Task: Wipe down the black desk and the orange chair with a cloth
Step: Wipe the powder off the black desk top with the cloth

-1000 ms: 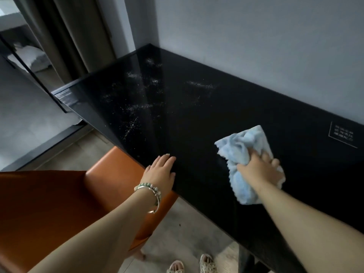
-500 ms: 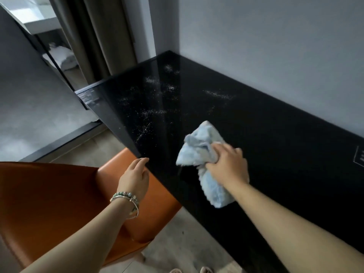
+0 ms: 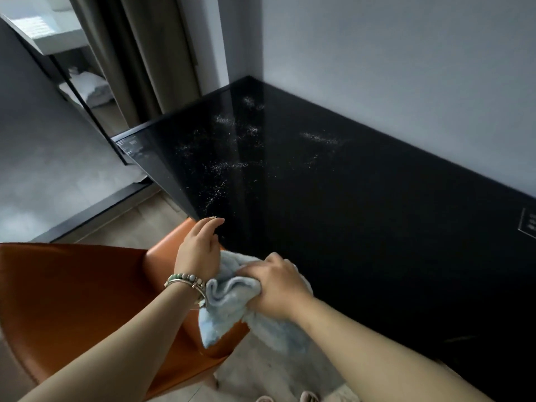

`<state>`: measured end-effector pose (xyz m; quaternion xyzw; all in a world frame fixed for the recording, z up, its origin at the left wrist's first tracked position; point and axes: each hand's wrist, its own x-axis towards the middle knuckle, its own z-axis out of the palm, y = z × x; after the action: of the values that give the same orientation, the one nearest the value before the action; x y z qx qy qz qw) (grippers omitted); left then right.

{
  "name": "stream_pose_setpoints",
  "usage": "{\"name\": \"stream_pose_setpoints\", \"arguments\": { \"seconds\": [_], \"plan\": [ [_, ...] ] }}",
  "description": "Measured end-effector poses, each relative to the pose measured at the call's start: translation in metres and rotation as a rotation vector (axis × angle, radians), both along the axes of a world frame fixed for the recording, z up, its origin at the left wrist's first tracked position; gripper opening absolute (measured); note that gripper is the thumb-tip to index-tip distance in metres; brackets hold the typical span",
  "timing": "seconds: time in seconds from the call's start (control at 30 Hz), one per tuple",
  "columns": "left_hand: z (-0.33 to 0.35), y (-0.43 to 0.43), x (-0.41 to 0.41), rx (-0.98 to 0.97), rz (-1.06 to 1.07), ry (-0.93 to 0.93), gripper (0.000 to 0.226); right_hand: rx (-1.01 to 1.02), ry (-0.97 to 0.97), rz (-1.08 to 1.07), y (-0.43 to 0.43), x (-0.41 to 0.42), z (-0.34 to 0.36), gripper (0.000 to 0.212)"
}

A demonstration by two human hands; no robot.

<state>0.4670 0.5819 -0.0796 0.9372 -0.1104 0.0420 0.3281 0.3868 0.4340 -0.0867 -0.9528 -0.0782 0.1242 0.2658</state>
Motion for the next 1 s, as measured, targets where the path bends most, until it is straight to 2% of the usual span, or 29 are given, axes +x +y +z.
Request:
{"name": "stream_pose_setpoints", "arguments": {
  "seconds": [0.07,0.13,0.17,0.23,0.3,0.37,0.43,0.5,0.57,0.63,0.73,0.77,0.83,0.93,1.0],
  "plan": [
    [0.001,-0.010,-0.001,-0.024,-0.045,0.009,0.038,-0.039,-0.216,-0.158,-0.024,-0.008,0.008,0.032],
    [0.000,-0.024,-0.006,-0.011,-0.106,-0.001,0.038,-0.142,-0.297,-0.417,-0.061,-0.018,0.016,0.036],
    [-0.002,-0.033,-0.011,0.006,-0.148,0.004,0.038,-0.220,-0.250,-0.541,-0.083,-0.024,0.019,0.039],
    [-0.006,-0.053,-0.022,0.071,-0.243,0.046,0.040,-0.367,-0.025,-0.720,-0.121,-0.044,0.018,0.044],
    [-0.013,-0.074,-0.037,0.165,-0.324,0.101,0.043,-0.389,0.124,-0.742,-0.137,-0.072,0.009,0.041],
    [-0.019,-0.088,-0.050,0.237,-0.376,0.148,0.046,-0.376,0.097,-0.583,-0.126,-0.090,-0.004,0.038],
    [-0.019,-0.112,-0.067,0.272,-0.422,0.175,0.046,-0.237,0.066,-0.391,-0.125,-0.109,-0.004,0.034],
    [-0.017,-0.120,-0.072,0.200,-0.434,0.196,0.043,-0.091,0.112,-0.296,-0.127,-0.107,0.006,0.034],
    [-0.017,-0.139,-0.087,0.111,-0.409,0.168,0.040,-0.031,0.055,-0.401,-0.158,-0.121,0.013,0.043],
    [-0.019,-0.160,-0.105,0.077,-0.368,0.128,0.040,-0.048,-0.090,-0.625,-0.206,-0.139,0.016,0.052],
    [-0.028,-0.191,-0.136,0.164,-0.347,0.171,0.044,-0.195,-0.290,-0.824,-0.290,-0.171,0.022,0.047],
    [-0.031,-0.201,-0.145,0.211,-0.342,0.193,0.046,-0.252,-0.300,-0.867,-0.318,-0.181,0.022,0.043],
    [-0.038,-0.218,-0.165,0.284,-0.313,0.232,0.049,-0.371,-0.137,-0.927,-0.372,-0.198,0.017,0.040],
    [-0.044,-0.234,-0.192,0.329,-0.269,0.252,0.051,-0.397,0.228,-0.959,-0.410,-0.210,0.003,0.056],
    [-0.046,-0.235,-0.204,0.321,-0.237,0.263,0.050,-0.420,0.232,-0.926,-0.394,-0.209,-0.005,0.054]
  ]
}}
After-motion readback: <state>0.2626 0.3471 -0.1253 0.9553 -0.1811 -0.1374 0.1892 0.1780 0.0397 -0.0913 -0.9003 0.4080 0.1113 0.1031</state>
